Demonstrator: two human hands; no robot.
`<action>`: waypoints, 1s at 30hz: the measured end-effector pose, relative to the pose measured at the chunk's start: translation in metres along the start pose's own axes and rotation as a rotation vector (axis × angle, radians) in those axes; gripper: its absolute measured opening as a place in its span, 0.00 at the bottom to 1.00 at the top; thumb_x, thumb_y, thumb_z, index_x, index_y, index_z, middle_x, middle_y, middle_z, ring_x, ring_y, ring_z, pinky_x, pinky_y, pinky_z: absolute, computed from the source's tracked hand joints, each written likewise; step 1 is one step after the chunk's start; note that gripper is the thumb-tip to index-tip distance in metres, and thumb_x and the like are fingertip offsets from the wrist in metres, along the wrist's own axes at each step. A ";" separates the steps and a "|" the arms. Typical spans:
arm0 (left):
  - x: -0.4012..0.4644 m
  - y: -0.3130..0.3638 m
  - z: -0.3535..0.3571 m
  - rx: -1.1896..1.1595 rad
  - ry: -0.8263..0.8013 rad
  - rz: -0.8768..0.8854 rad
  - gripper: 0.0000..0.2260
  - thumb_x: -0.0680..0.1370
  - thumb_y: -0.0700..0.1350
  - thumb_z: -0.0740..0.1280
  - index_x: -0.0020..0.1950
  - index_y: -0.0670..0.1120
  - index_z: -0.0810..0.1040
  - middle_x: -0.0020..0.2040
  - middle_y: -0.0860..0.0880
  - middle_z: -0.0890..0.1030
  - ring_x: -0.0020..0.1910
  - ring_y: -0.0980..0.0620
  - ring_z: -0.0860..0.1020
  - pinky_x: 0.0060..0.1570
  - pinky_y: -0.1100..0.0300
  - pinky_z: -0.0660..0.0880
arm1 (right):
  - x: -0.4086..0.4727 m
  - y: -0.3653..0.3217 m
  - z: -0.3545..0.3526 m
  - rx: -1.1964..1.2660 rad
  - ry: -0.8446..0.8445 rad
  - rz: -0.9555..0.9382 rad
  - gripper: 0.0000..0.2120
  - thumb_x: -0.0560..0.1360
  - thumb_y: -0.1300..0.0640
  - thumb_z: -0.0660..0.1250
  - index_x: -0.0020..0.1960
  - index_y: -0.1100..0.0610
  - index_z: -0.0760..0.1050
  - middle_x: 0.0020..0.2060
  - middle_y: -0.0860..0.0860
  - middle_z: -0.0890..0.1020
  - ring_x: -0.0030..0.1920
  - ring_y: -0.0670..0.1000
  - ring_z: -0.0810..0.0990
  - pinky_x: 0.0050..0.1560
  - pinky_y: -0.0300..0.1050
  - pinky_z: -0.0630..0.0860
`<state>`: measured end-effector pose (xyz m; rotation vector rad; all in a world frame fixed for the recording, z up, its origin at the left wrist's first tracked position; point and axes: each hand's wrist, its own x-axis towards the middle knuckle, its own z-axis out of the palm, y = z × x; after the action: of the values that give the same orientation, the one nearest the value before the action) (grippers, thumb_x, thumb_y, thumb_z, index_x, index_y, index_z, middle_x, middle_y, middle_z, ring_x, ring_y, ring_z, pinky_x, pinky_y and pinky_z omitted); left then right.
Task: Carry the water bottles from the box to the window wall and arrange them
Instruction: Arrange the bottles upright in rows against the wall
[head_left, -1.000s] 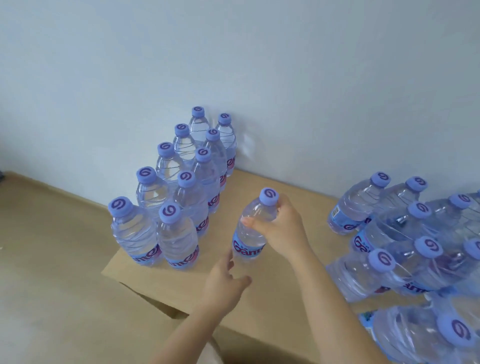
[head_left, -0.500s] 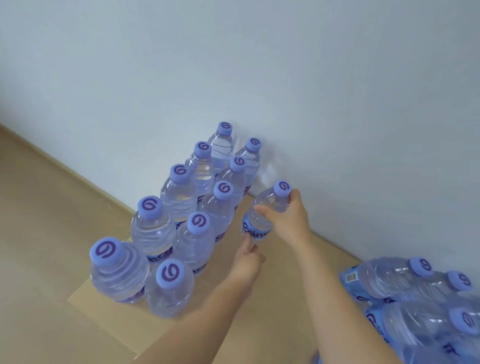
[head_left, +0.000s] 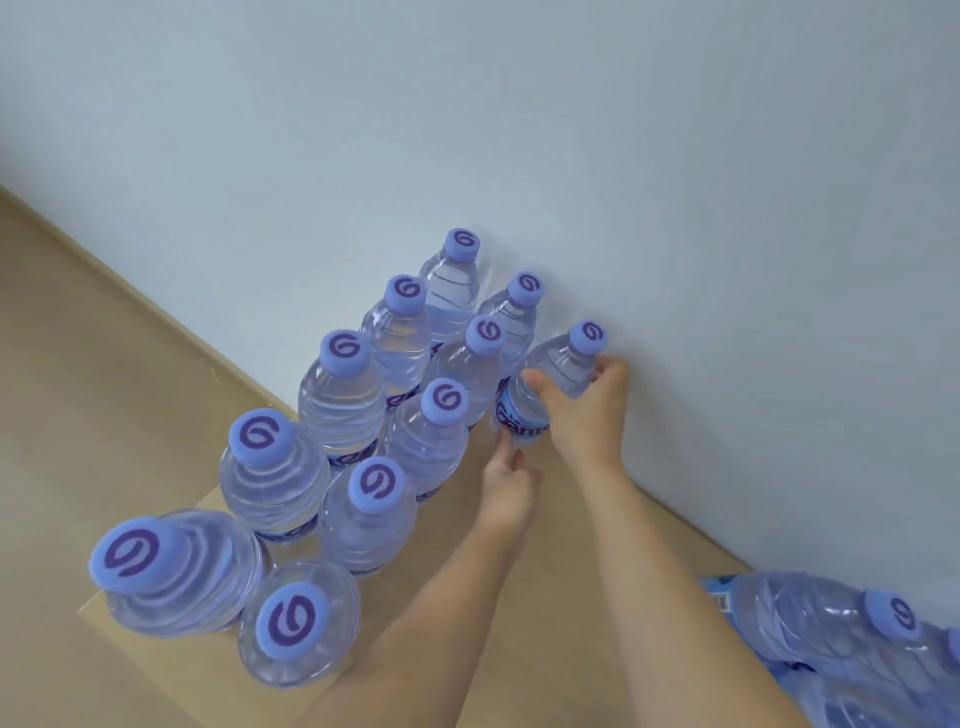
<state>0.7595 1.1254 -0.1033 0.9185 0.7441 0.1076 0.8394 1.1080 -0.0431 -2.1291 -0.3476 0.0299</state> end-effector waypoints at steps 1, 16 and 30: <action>0.001 0.001 0.001 0.002 0.005 -0.002 0.34 0.75 0.28 0.55 0.78 0.48 0.51 0.71 0.52 0.66 0.66 0.60 0.70 0.50 0.68 0.67 | 0.001 0.000 0.000 -0.004 0.004 -0.002 0.27 0.65 0.52 0.77 0.51 0.55 0.62 0.52 0.54 0.71 0.55 0.55 0.73 0.53 0.44 0.70; -0.063 -0.026 0.008 0.414 -0.184 0.044 0.21 0.76 0.30 0.54 0.68 0.41 0.70 0.64 0.44 0.76 0.65 0.47 0.72 0.57 0.65 0.72 | -0.074 0.007 -0.037 -0.028 -0.109 0.226 0.29 0.70 0.46 0.71 0.66 0.56 0.68 0.63 0.52 0.68 0.65 0.51 0.69 0.58 0.38 0.64; -0.168 -0.091 0.048 0.699 -0.579 0.051 0.20 0.78 0.34 0.56 0.68 0.42 0.72 0.62 0.43 0.78 0.61 0.45 0.76 0.64 0.48 0.71 | -0.228 0.011 -0.195 -0.217 0.401 0.080 0.13 0.73 0.53 0.69 0.56 0.54 0.74 0.49 0.41 0.73 0.52 0.43 0.71 0.46 0.31 0.64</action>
<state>0.6437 0.9714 -0.0632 1.5428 0.2003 -0.3871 0.6540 0.8836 0.0299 -2.2968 -0.0281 -0.3992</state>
